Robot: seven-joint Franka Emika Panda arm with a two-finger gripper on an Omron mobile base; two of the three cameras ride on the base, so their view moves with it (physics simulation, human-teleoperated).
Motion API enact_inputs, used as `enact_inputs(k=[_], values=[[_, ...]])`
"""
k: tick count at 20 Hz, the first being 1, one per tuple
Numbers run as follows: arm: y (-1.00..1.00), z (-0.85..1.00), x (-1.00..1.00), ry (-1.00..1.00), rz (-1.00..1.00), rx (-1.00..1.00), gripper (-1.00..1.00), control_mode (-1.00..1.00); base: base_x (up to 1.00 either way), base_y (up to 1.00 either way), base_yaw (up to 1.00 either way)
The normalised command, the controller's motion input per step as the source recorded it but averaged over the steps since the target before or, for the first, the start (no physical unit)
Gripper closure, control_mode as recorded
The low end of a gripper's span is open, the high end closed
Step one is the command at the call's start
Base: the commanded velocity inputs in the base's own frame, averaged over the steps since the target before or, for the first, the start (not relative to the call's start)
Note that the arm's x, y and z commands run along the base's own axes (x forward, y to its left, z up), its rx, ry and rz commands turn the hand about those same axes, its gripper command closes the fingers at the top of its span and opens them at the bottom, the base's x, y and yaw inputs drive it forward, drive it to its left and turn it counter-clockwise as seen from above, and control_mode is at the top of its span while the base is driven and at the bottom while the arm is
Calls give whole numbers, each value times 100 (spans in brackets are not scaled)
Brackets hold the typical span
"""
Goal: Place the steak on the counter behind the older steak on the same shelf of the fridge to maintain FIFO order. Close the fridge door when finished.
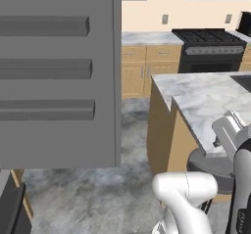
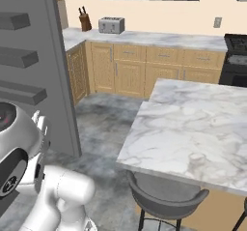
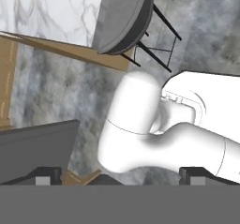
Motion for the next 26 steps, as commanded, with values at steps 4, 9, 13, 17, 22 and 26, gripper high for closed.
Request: enact_inputs(k=[4, 9, 13, 17, 22, 26], values=[[0, 0, 0, 0, 0, 0, -100, 100, 43, -13, -10], [0, 0, 0, 0, 0, 0, -100, 100, 70, 0, -4], [0, 0, 0, 0, 0, 0, -100, 100, 95, 0, 0], [0, 0, 0, 0, 0, 0, -100, 100, 87, 0, 0], [0, 0, 0, 0, 0, 0, -100, 100, 39, -36, 3], [0, 0, 0, 0, 0, 0, -100, 100, 69, -33, 9]])
